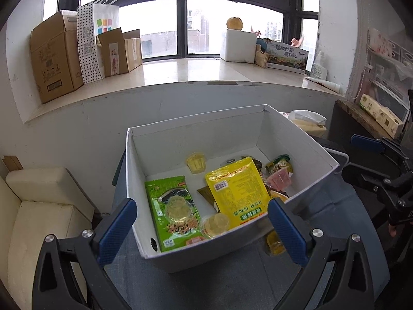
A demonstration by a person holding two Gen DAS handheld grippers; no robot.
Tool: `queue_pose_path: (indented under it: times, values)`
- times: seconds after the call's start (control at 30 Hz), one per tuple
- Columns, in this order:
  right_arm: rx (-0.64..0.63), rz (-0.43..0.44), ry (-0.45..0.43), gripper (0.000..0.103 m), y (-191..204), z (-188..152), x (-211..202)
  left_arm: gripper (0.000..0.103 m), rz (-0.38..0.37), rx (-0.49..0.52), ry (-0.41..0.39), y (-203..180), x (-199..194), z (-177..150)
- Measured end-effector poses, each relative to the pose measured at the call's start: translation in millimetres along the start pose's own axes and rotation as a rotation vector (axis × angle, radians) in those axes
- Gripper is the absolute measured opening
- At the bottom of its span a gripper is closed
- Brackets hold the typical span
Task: Organize snacks
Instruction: 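Move both tools back toward the last two yellow jelly cups, then grasp a yellow jelly cup with the right tool while the left tool grasps the other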
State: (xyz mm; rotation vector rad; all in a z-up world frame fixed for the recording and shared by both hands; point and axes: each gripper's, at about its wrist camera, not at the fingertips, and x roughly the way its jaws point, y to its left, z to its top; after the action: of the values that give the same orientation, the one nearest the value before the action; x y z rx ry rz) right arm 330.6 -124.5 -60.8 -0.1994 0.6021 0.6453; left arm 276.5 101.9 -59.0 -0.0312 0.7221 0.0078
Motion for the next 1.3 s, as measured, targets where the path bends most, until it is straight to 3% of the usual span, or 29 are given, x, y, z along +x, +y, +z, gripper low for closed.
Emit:
queue_pose_path:
  times: [0.33, 0.6, 0.77, 0.9, 1.1, 1.17, 1.23, 1.3]
  values:
    - [0.013, 0.029, 0.009, 0.103, 15.8, -32.6, -46.6, 0.103, -0.04, 0.0, -0.02, -29.2, -53.0, -29.9]
    - [0.015, 0.027, 0.086, 0.103, 20.5, -107.9, -62.0, 0.103, -0.082, -0.015, -0.014, -54.5, -85.7, -87.3]
    - [0.101, 0.04, 0.141, 0.103, 7.4, -135.6, -42.4, 0.103, -0.096, -0.048, 0.021, -57.6, -86.3, -113.6]
    - [0.122, -0.018, 0.163, 0.103, 2.0, -134.5, -13.6, 0.103, -0.114, -0.092, 0.047, -53.1, -84.3, -128.6]
    - [0.111, -0.018, 0.2, 0.099, 3.1, -120.7, 37.2, 0.103, -0.109, -0.112, 0.077, -42.8, -77.7, -140.1]
    - [0.092, -0.024, 0.207, 0.093, 5.7, -114.9, 50.6, 0.103, -0.108, -0.122, 0.085, -38.8, -74.2, -140.4]
    - [0.072, -0.043, 0.246, 0.078, 7.4, -110.8, 65.9, 0.103, -0.112, -0.129, 0.088, -35.7, -71.1, -140.9]
    - [0.063, -0.039, 0.274, 0.073, 6.5, -108.7, 78.2, 0.103, -0.113, -0.133, 0.094, -33.4, -67.1, -142.1]
